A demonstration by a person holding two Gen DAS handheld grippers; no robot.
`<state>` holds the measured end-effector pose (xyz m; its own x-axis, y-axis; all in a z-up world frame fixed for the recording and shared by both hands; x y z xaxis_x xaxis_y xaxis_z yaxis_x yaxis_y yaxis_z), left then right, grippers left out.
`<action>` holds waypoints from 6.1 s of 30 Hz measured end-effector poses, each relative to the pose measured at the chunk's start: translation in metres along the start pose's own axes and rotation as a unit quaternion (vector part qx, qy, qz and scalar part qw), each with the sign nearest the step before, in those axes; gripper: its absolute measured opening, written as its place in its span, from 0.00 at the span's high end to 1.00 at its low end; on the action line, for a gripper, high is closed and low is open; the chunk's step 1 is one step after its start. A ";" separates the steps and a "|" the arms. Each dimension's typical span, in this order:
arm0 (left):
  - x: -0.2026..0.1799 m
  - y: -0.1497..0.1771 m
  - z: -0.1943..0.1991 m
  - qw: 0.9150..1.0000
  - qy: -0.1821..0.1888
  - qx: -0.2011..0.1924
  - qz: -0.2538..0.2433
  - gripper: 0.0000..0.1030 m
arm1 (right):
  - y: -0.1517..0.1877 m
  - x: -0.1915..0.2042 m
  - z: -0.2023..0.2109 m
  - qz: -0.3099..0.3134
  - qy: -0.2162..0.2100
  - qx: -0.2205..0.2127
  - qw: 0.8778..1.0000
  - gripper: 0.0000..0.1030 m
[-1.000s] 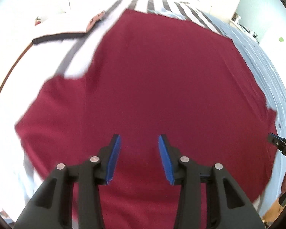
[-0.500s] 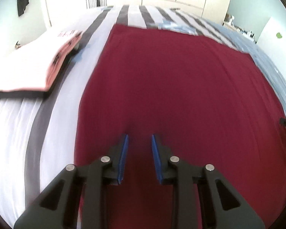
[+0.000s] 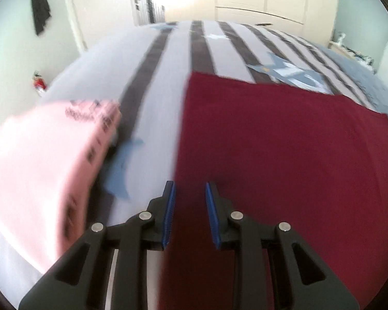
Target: Fold clothes
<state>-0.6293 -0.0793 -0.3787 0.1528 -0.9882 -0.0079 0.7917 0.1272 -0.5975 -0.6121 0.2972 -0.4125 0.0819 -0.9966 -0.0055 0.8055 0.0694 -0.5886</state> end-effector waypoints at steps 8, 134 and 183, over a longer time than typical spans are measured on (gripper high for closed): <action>-0.035 -0.041 -0.007 0.999 0.044 -0.019 -0.018 0.78 | -0.063 -0.049 -0.021 -0.070 0.049 -0.022 0.996 0.80; -0.024 0.310 0.244 0.983 0.149 0.104 -0.022 0.57 | 0.330 0.259 0.275 0.106 -0.124 0.051 0.985 0.60; 0.024 0.264 0.216 0.972 0.194 0.132 -0.008 0.98 | 0.337 0.309 0.249 0.221 -0.100 0.019 0.970 0.57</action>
<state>-0.2888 -0.0513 -0.3639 -0.0540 -0.9413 -0.3331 0.9241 0.0793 -0.3738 -0.1687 0.0231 -0.4111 0.5324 -0.8416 -0.0914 0.6875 0.4928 -0.5334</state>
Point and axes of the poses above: each gripper's, at about its wrist camera, not at the fingertips, and z roughly against the way its jaws point, x to its left, y to its underside, the point moved 8 cm from there along -z, roughly the way its jaws point, and after that the axes turned 4 degrees about z, right-handed, at the moved point
